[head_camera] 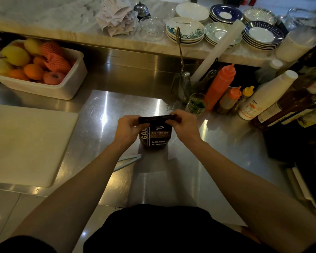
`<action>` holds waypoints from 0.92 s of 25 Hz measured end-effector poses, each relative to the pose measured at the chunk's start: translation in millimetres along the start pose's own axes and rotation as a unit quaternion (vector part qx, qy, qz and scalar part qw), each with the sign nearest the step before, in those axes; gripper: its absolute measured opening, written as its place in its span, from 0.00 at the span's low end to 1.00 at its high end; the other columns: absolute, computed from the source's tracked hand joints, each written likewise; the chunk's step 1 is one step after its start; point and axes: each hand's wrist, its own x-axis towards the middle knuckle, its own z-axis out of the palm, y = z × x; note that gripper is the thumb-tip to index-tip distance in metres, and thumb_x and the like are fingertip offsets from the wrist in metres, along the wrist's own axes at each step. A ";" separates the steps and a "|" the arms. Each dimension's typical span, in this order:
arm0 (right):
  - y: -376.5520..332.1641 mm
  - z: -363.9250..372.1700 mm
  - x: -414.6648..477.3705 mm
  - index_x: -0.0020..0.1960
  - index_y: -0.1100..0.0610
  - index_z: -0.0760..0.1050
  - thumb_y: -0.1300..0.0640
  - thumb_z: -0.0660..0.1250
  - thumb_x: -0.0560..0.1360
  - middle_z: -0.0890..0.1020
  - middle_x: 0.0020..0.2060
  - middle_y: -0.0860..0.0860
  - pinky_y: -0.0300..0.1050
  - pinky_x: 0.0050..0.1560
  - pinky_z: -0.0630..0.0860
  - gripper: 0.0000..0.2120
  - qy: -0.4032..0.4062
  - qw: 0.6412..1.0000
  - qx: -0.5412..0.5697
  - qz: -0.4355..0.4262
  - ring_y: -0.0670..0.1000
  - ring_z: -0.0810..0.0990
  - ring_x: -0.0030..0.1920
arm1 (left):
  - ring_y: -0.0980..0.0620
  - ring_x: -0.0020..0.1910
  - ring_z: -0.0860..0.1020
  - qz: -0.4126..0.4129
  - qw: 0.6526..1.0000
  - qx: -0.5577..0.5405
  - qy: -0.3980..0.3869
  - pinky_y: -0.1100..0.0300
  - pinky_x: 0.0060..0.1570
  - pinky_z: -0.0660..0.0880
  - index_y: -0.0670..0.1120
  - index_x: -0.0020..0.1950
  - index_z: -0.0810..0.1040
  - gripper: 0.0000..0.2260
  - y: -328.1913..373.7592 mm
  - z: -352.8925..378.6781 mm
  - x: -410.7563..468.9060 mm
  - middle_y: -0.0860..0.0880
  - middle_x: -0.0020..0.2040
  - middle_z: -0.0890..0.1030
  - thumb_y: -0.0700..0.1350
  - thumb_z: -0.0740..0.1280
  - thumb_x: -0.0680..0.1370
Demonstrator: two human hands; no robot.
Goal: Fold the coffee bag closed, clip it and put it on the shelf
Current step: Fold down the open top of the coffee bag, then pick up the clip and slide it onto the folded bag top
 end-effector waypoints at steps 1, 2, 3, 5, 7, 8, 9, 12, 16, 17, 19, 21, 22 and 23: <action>-6.3 -1.1 0.9 0.46 0.60 0.80 0.63 0.72 0.71 0.82 0.39 0.50 0.36 0.45 0.77 0.04 -0.005 1.000 0.004 -0.013 0.48 0.80 0.41 | 0.65 0.38 0.81 0.008 1.000 -0.003 0.006 0.74 0.40 0.74 0.42 0.48 0.84 0.04 2.5 -6.2 -2.0 0.48 0.42 0.84 0.38 0.72 0.74; -13.6 -0.5 0.4 0.48 0.59 0.79 0.63 0.71 0.72 0.81 0.41 0.48 0.35 0.45 0.76 0.05 -0.013 0.999 0.008 -0.030 0.46 0.79 0.42 | 0.64 0.39 0.81 0.017 1.000 -0.007 0.014 0.74 0.41 0.75 0.41 0.49 0.84 0.05 4.3 -13.4 -5.1 0.48 0.43 0.84 0.38 0.71 0.74; -20.4 2.3 -1.3 0.50 0.58 0.79 0.62 0.71 0.72 0.81 0.43 0.47 0.34 0.46 0.75 0.07 -0.023 0.999 0.012 -0.043 0.45 0.79 0.43 | 0.63 0.41 0.82 0.024 0.999 -0.009 0.024 0.74 0.42 0.75 0.41 0.50 0.84 0.06 4.8 -21.9 -9.2 0.48 0.43 0.84 0.38 0.71 0.74; -29.7 10.4 -7.7 0.56 0.54 0.76 0.58 0.70 0.74 0.80 0.48 0.44 0.34 0.48 0.77 0.11 -0.029 0.998 0.033 -0.052 0.42 0.78 0.48 | 0.59 0.43 0.82 0.031 0.998 -0.011 0.052 0.72 0.43 0.77 0.42 0.51 0.84 0.06 3.7 -39.0 -18.6 0.50 0.44 0.85 0.38 0.71 0.75; -33.2 23.8 -17.0 0.60 0.51 0.73 0.55 0.69 0.75 0.78 0.53 0.43 0.34 0.51 0.77 0.14 -0.020 0.997 0.061 -0.042 0.42 0.78 0.51 | 0.58 0.42 0.83 0.021 0.995 -0.047 0.085 0.68 0.44 0.78 0.45 0.50 0.84 0.07 -2.4 -60.5 -31.9 0.56 0.42 0.85 0.38 0.72 0.74; -31.2 31.5 -22.2 0.61 0.52 0.72 0.55 0.68 0.76 0.78 0.55 0.44 0.35 0.52 0.77 0.15 -0.017 0.997 0.065 -0.037 0.43 0.78 0.52 | 0.59 0.41 0.83 0.018 0.992 -0.068 0.101 0.66 0.44 0.78 0.48 0.49 0.84 0.08 -5.7 -71.0 -39.4 0.60 0.40 0.85 0.37 0.72 0.73; -26.1 37.9 -27.3 0.62 0.52 0.71 0.55 0.67 0.77 0.79 0.56 0.46 0.37 0.52 0.77 0.15 -0.019 0.998 0.060 -0.032 0.44 0.78 0.52 | 0.61 0.41 0.83 0.019 0.990 -0.081 0.113 0.65 0.44 0.78 0.50 0.47 0.84 0.09 -6.8 -79.2 -45.8 0.63 0.38 0.85 0.36 0.72 0.73; -8.8 69.8 -43.8 0.63 0.54 0.70 0.55 0.65 0.77 0.78 0.59 0.51 0.42 0.56 0.75 0.15 -0.109 0.994 -0.012 -0.005 0.48 0.78 0.55 | 0.66 0.38 0.81 0.020 0.983 -0.087 0.157 0.70 0.41 0.76 0.46 0.47 0.83 0.08 -16.3 -105.3 -64.7 0.67 0.36 0.83 0.34 0.72 0.73; 11.3 114.7 -59.2 0.62 0.53 0.72 0.54 0.63 0.78 0.74 0.62 0.54 0.46 0.60 0.71 0.13 -0.297 0.935 -0.183 -0.057 0.54 0.72 0.61 | 0.68 0.35 0.79 -0.005 0.978 -0.069 0.196 0.73 0.38 0.73 0.43 0.47 0.83 0.07 -39.2 -129.6 -88.8 0.67 0.34 0.82 0.33 0.72 0.73; 12.3 122.8 -60.0 0.62 0.53 0.72 0.55 0.63 0.78 0.73 0.62 0.54 0.48 0.59 0.72 0.13 -0.323 0.918 -0.216 -0.075 0.54 0.71 0.62 | 0.68 0.35 0.79 -0.016 0.977 -0.068 0.202 0.73 0.38 0.72 0.44 0.47 0.83 0.07 -44.9 -135.3 -94.6 0.68 0.34 0.82 0.33 0.72 0.73; 13.0 134.8 -61.0 0.62 0.52 0.74 0.54 0.63 0.78 0.73 0.62 0.54 0.52 0.57 0.75 0.14 -0.353 0.890 -0.269 -0.102 0.56 0.70 0.62 | 0.68 0.36 0.80 -0.036 0.974 -0.068 0.214 0.73 0.39 0.73 0.45 0.48 0.84 0.08 -55.8 -145.7 -106.0 0.68 0.34 0.82 0.34 0.72 0.72; 15.6 141.4 -62.5 0.61 0.51 0.76 0.54 0.64 0.77 0.73 0.61 0.54 0.54 0.54 0.76 0.13 -0.363 0.874 -0.305 -0.109 0.56 0.71 0.61 | 0.68 0.36 0.80 -0.049 0.972 -0.067 0.222 0.73 0.39 0.73 0.44 0.48 0.84 0.08 -63.6 -155.9 -113.9 0.65 0.35 0.83 0.34 0.72 0.72; 17.4 143.2 -63.0 0.60 0.51 0.76 0.54 0.64 0.77 0.74 0.59 0.53 0.54 0.52 0.77 0.12 -0.361 0.872 -0.314 -0.106 0.56 0.71 0.60 | 0.68 0.36 0.80 -0.051 0.972 -0.068 0.221 0.74 0.39 0.73 0.43 0.49 0.84 0.08 -66.4 -160.5 -116.3 0.63 0.37 0.83 0.34 0.72 0.73; 18.5 145.2 -63.5 0.58 0.51 0.77 0.54 0.64 0.77 0.73 0.58 0.53 0.53 0.50 0.77 0.11 -0.358 0.871 -0.322 -0.096 0.55 0.71 0.59 | 0.69 0.37 0.80 -0.052 0.972 -0.069 0.217 0.75 0.39 0.73 0.43 0.49 0.84 0.08 -69.6 -165.3 -118.0 0.59 0.39 0.83 0.34 0.72 0.73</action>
